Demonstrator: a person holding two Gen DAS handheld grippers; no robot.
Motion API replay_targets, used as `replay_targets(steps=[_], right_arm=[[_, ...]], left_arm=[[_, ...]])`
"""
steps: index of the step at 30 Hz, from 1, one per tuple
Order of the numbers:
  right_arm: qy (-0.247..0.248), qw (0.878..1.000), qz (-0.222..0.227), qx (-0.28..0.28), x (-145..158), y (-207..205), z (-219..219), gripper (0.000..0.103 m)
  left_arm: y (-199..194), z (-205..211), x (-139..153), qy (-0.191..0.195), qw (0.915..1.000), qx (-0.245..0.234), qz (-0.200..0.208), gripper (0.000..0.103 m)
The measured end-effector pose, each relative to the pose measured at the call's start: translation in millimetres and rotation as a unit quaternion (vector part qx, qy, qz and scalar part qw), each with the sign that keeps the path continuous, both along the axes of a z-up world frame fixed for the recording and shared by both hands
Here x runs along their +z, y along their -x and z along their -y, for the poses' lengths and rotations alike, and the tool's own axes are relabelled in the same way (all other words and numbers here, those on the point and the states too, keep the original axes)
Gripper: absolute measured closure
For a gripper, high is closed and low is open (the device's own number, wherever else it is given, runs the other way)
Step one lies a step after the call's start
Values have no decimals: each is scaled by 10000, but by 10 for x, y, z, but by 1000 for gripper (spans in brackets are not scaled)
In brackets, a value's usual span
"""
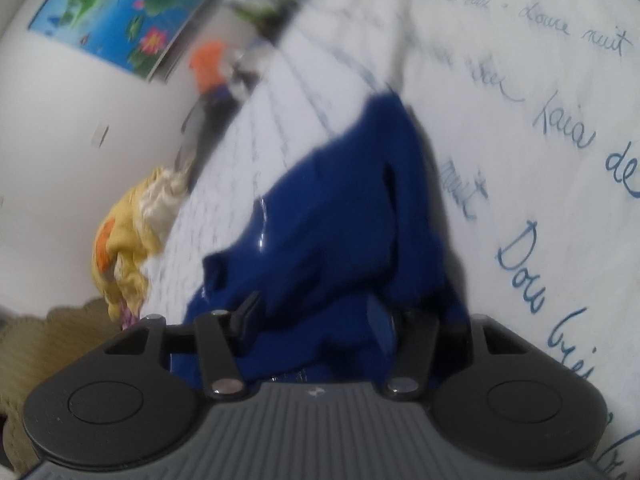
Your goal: Fold small clothes
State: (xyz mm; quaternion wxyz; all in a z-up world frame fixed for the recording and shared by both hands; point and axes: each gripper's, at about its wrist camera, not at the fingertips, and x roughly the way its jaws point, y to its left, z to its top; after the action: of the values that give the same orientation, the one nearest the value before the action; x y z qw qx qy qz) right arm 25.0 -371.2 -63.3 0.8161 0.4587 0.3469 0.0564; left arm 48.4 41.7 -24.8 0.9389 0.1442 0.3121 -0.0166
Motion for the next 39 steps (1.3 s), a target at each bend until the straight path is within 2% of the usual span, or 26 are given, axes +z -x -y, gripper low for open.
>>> replay_targets(steps=[4,5,6,8,9,12,16,18,20,22,23,27,28,30,33,35,37,39], right_arm=[[-25,9989,144,-447,-45,-55,51,48],[-8,9986,179,-503,-48,-58,55,54],[83,9982,178,-574,-46,-69,53,70],[370,9972,161,-633,-40,-99,46,90],[438,9969,178,-631,-45,-102,55,94],[621,9958,335,-585,36,-66,87,96],[1535,9833,797,-565,342,43,74,97],[1814,9797,759,-394,374,27,95,97],[2144,9756,478,-59,319,-54,69,96],[2646,9640,70,236,238,-127,-14,94],[2870,9577,2,211,233,-117,-51,94],[3540,9340,252,-405,380,41,-145,94],[3637,9298,375,-416,420,51,-186,94],[3617,9307,544,64,431,-1,-320,94],[3413,9358,495,730,320,-111,-496,93],[3637,9277,336,777,220,-174,-580,94],[3735,9247,335,649,231,-150,-585,94],[3746,9246,398,562,308,-77,-578,88]], left_arm=[[-90,-17,13,-184,9996,172,111,2],[-104,-24,26,-223,9994,218,168,2],[-118,-30,29,-256,9991,264,205,2],[-137,-56,30,-252,9988,357,243,2],[-142,-76,30,-236,9985,424,257,2],[-136,-176,49,-138,9972,666,307,2],[-158,-347,68,-10,9943,1034,271,3],[-165,-405,59,-5,9935,1115,220,3],[-148,-435,78,44,9935,1121,177,3],[-92,-442,129,115,9940,1074,199,3],[-51,-437,165,155,9942,1040,228,3],[38,-396,333,439,9945,884,363,2],[17,-371,363,577,9946,796,344,2],[-79,-299,371,705,9951,646,255,1],[-310,-203,220,560,9964,637,57,1],[-444,-250,65,529,9943,886,-285,2],[-453,-365,38,897,9902,1000,-379,3],[-415,-409,67,991,9890,1032,-386,4]])
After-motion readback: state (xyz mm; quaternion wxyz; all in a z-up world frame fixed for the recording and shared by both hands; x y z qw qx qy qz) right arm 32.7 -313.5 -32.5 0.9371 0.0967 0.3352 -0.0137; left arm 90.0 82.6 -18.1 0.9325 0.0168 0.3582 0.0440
